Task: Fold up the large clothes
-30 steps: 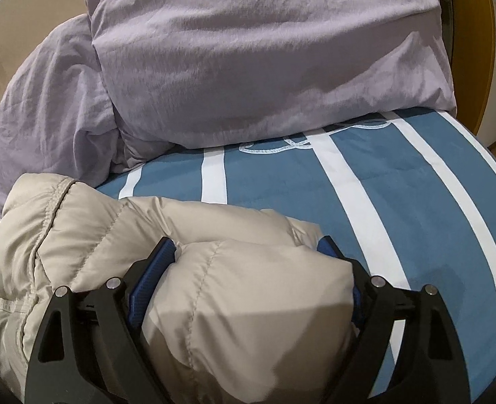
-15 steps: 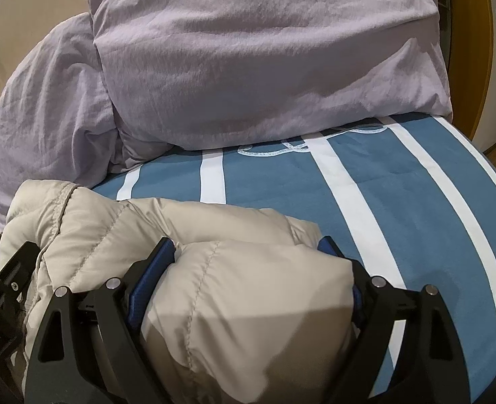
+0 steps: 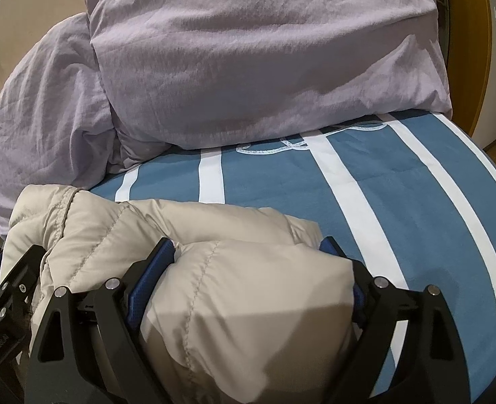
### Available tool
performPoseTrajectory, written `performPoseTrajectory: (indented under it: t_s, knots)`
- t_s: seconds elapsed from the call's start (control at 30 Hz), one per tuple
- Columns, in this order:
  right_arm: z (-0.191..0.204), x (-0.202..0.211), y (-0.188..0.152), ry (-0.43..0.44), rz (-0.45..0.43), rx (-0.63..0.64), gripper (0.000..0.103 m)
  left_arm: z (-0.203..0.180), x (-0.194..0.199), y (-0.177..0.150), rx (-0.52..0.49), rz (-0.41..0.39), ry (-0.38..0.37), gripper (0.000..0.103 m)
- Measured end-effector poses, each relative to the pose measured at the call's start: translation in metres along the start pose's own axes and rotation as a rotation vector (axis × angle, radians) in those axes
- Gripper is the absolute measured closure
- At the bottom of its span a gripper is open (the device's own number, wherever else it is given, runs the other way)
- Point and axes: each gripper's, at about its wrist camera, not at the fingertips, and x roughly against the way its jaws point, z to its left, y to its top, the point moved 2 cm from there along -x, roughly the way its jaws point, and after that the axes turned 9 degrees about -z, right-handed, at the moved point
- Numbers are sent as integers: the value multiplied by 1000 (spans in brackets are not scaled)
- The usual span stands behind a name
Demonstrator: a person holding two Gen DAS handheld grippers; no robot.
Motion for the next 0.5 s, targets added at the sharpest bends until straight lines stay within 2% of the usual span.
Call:
performPoseTrajectory:
  t_s: [0.5]
  knots:
    - [-1, -3, -1, 12, 2, -14, 13, 0, 0, 0, 4, -1, -3, 2]
